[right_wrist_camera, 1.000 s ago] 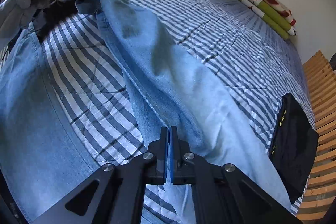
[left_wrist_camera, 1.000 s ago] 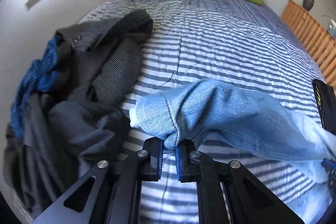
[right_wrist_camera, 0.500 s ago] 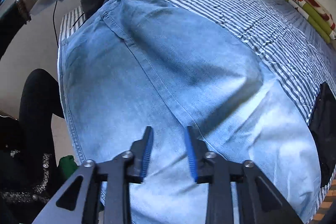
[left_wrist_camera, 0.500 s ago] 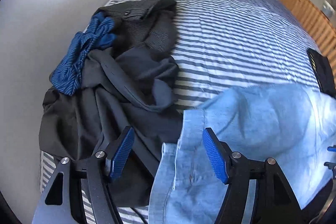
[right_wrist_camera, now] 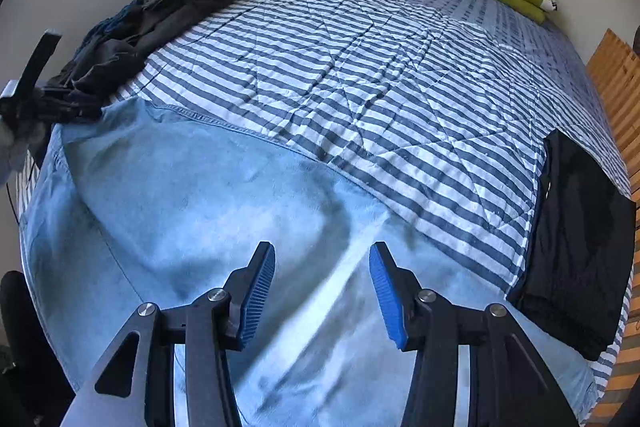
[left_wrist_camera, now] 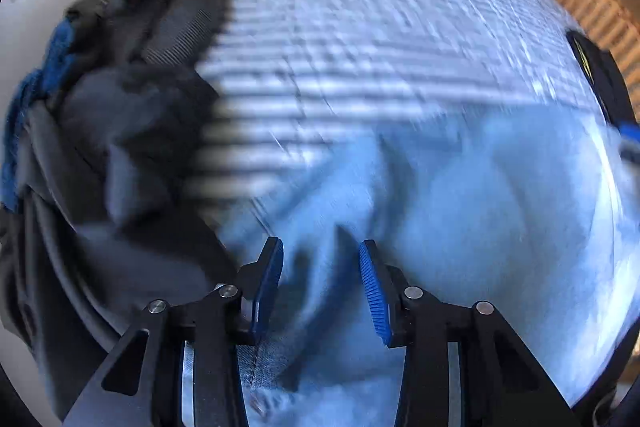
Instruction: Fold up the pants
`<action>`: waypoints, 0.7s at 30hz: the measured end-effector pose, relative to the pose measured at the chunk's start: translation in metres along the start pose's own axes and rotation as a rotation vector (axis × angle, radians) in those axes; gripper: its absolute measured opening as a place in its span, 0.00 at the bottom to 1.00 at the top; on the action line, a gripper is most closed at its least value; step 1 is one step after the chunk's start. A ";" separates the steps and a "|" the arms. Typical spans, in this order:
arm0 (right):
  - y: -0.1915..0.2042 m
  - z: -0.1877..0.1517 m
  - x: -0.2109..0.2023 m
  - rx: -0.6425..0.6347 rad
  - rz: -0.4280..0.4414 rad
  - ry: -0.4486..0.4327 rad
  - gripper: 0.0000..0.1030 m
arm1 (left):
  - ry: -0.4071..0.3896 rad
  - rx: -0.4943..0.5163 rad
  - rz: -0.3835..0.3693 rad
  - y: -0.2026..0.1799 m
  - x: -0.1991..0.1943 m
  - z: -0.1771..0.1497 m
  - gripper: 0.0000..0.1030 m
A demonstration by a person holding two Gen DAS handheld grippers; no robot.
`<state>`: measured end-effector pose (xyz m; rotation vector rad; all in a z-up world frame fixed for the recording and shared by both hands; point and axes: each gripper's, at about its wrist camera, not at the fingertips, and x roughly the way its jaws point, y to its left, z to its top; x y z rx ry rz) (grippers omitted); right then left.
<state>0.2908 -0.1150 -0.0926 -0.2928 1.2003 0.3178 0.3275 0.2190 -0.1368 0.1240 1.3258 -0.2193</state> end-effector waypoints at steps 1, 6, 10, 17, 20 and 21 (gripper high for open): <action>0.004 0.002 0.005 -0.017 0.001 0.009 0.44 | 0.028 0.031 -0.011 -0.005 0.003 -0.009 0.43; 0.023 0.001 0.031 -0.079 -0.015 0.053 0.45 | -0.006 0.046 0.006 -0.005 -0.017 -0.027 0.48; 0.023 -0.002 0.036 -0.066 -0.014 0.056 0.45 | -0.121 -0.039 0.073 0.018 -0.032 -0.005 0.48; 0.011 0.012 0.033 -0.095 -0.092 0.034 0.51 | -0.033 0.072 0.125 0.004 0.018 0.031 0.68; -0.001 0.021 0.037 -0.100 -0.112 0.029 0.56 | -0.084 0.079 0.133 -0.002 0.024 0.030 0.49; -0.006 0.023 0.038 -0.106 -0.122 0.028 0.56 | -0.095 0.077 0.099 -0.004 0.024 0.028 0.26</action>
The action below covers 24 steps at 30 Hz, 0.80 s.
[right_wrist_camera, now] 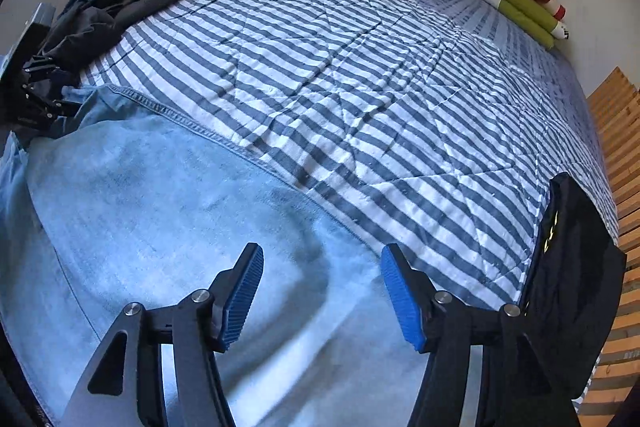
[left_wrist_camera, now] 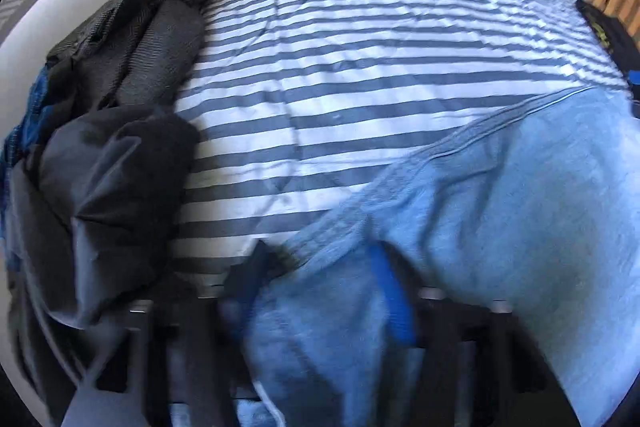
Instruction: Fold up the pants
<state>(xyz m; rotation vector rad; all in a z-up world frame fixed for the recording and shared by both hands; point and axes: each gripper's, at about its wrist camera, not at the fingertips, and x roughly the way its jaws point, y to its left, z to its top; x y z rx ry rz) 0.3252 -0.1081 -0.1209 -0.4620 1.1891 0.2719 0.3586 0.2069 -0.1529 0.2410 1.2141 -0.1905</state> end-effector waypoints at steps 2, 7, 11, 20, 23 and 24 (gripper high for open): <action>-0.008 0.002 0.007 -0.023 -0.031 -0.004 0.58 | -0.030 0.030 0.065 -0.007 -0.004 -0.003 0.11; -0.026 -0.005 0.036 -0.033 0.009 0.044 0.61 | -0.120 0.040 0.151 -0.009 -0.036 -0.005 0.03; -0.030 -0.020 0.047 -0.035 0.077 0.085 0.61 | -0.196 0.030 0.181 -0.001 -0.072 0.007 0.03; -0.017 -0.013 0.004 -0.064 -0.092 -0.023 0.03 | -0.310 0.003 0.209 0.006 -0.120 0.063 0.03; -0.041 0.015 -0.012 0.041 -0.203 -0.095 0.03 | -0.333 0.039 0.243 0.000 -0.114 0.096 0.04; -0.045 0.023 -0.008 0.049 -0.239 -0.093 0.04 | -0.308 0.061 0.261 -0.004 -0.102 0.109 0.07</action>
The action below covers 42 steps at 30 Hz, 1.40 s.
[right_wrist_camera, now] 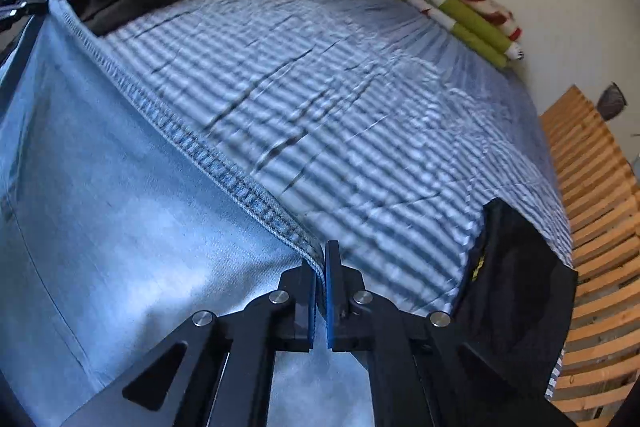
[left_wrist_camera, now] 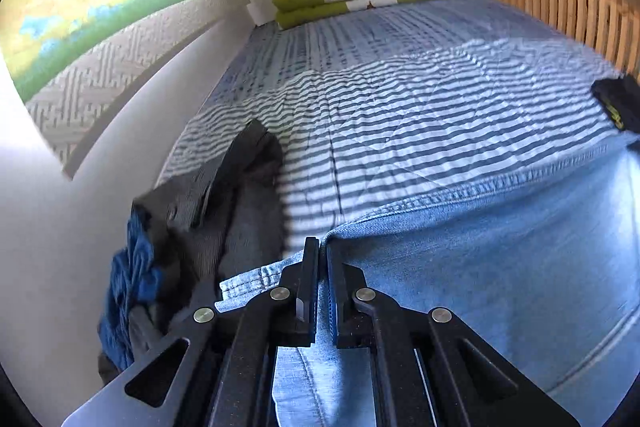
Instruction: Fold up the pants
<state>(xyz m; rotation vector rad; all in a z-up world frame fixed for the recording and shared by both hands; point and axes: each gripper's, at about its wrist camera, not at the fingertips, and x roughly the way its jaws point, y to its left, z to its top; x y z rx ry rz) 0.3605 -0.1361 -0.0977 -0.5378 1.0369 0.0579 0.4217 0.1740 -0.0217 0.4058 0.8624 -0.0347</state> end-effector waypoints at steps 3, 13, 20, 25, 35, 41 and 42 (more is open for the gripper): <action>-0.001 0.011 0.034 -0.017 0.020 0.105 0.23 | 0.096 0.024 0.087 -0.012 0.042 0.016 0.15; -0.096 -0.047 -0.052 0.244 0.115 -0.015 0.39 | 0.050 -0.087 0.001 -0.008 0.003 0.008 0.15; -0.200 -0.185 -0.101 0.439 -0.048 0.052 0.39 | 0.003 0.076 -0.246 -0.130 -0.065 -0.002 0.21; -0.277 -0.282 -0.097 0.635 -0.123 0.164 0.40 | 0.031 0.236 -0.479 -0.257 -0.100 -0.019 0.21; -0.312 -0.337 -0.038 0.694 -0.069 0.273 0.50 | 0.206 0.395 -0.798 -0.448 -0.126 -0.048 0.33; -0.306 -0.322 -0.007 0.613 -0.129 0.280 0.56 | 0.265 0.300 -0.849 -0.482 -0.103 -0.039 0.46; -0.306 -0.319 -0.002 0.596 -0.148 0.282 0.59 | 0.289 0.261 -0.861 -0.486 -0.095 -0.037 0.46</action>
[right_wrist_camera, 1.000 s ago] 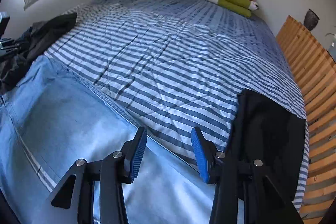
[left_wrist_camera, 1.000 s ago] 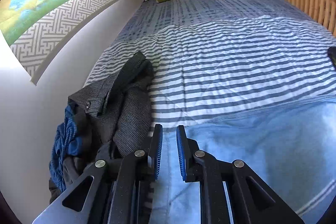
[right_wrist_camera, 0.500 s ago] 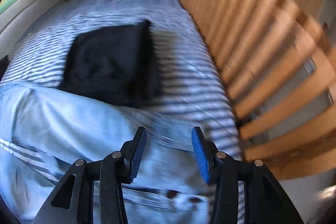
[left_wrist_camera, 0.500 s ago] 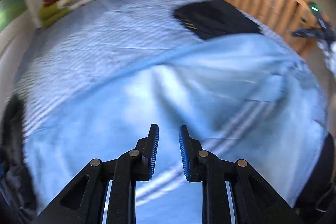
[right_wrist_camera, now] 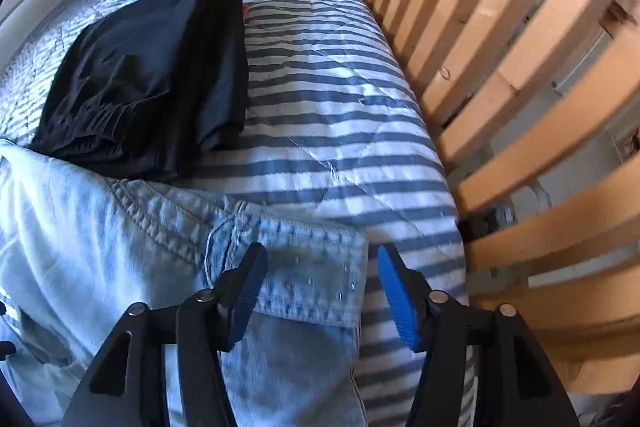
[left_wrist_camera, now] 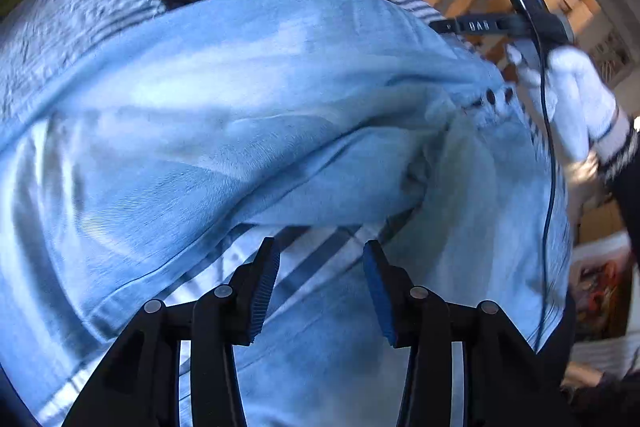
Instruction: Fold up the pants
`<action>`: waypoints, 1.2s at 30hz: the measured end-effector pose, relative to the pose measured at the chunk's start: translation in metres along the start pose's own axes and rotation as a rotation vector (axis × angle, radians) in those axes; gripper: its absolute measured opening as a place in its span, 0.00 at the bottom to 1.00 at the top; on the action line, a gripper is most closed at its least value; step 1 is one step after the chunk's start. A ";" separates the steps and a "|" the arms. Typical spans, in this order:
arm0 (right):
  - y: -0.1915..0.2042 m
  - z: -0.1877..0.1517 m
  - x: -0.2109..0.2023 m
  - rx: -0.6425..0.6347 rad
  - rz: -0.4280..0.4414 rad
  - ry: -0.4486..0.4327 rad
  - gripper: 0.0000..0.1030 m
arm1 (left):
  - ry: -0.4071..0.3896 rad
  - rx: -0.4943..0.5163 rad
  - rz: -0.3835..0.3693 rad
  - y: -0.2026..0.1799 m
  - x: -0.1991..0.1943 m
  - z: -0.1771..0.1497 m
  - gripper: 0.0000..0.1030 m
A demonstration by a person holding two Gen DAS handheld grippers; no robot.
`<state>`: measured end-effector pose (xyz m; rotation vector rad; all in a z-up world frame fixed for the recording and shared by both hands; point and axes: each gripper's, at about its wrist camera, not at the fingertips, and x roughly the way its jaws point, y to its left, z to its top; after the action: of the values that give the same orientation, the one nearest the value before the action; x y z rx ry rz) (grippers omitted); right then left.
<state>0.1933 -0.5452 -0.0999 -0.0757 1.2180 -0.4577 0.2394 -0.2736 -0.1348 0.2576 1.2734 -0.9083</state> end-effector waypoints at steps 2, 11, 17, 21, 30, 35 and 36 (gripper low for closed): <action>0.003 0.005 0.007 -0.001 -0.006 0.012 0.60 | 0.007 -0.089 -0.031 0.010 0.010 0.006 0.46; 0.009 -0.015 -0.051 -0.013 0.072 -0.070 0.60 | -0.007 0.003 0.016 0.004 -0.020 -0.018 0.46; 0.016 -0.060 -0.140 0.003 0.141 -0.174 0.60 | -0.147 -0.092 0.102 0.042 -0.117 -0.073 0.46; 0.029 -0.108 -0.194 0.015 0.197 -0.226 0.60 | -0.224 -0.209 0.159 0.080 -0.182 -0.137 0.46; 0.086 -0.218 -0.201 -0.124 0.183 -0.097 0.59 | -0.217 -0.385 0.245 0.121 -0.227 -0.290 0.46; 0.043 -0.241 -0.185 0.029 0.087 -0.032 0.59 | -0.167 -0.219 0.182 0.061 -0.191 -0.286 0.46; 0.033 -0.244 -0.181 0.054 0.059 -0.017 0.59 | -0.157 -0.163 0.172 0.042 -0.182 -0.277 0.46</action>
<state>-0.0683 -0.4016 -0.0362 0.0028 1.1877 -0.4376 0.0709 0.0076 -0.0723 0.1613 1.1536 -0.6613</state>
